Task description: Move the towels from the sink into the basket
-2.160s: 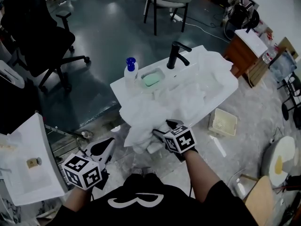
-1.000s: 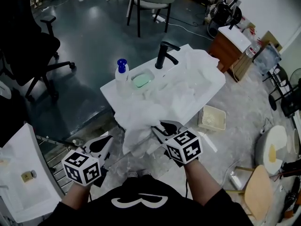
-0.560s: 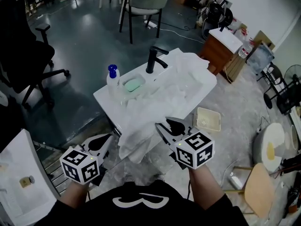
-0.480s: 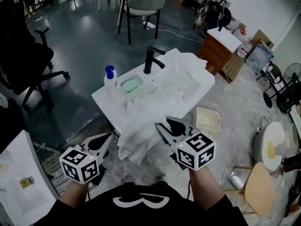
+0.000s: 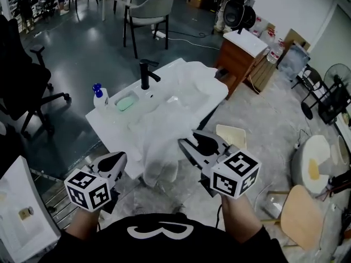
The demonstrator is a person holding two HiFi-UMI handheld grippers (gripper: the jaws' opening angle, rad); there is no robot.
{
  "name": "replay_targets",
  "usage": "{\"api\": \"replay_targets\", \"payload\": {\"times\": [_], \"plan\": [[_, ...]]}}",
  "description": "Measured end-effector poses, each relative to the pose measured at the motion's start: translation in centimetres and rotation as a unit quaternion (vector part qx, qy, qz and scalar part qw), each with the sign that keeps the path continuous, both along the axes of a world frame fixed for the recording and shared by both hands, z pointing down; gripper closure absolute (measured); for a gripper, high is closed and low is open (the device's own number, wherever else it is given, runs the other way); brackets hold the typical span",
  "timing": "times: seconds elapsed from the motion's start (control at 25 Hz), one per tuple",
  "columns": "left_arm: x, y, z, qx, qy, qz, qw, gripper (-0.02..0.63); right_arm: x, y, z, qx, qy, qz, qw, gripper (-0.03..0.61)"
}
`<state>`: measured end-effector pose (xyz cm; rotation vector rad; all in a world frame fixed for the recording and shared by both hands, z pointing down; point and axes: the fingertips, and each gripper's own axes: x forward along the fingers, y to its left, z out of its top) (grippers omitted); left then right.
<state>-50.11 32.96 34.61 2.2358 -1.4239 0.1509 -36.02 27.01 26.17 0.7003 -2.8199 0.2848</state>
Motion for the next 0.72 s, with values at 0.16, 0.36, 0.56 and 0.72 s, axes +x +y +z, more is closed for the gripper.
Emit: {"api": "replay_targets", "payload": {"times": [0.16,0.36,0.56,0.72], "plan": [[5.1,-1.4,-1.6,0.016,-0.005,0.008,0.9998,0.606,5.2,-0.2,-3.6,0.024,-0.03,-0.005,0.999,0.486],[12.2,-3.9,-1.9,0.023,-0.008,0.027,0.9994,0.607,12.9,-1.3,-7.0,0.062,-0.043,0.01,0.997,0.486],[19.3,-6.0,-2.0,0.033,-0.005,0.051,0.9982,0.607,21.2,-3.2,-7.4,0.076,-0.033,0.047,0.995,0.486],[24.6,-7.3,-1.7,0.038,-0.006,0.081,0.996,0.607,27.5,-4.7,-6.3,0.082,-0.011,0.095,0.992,0.486]]}}
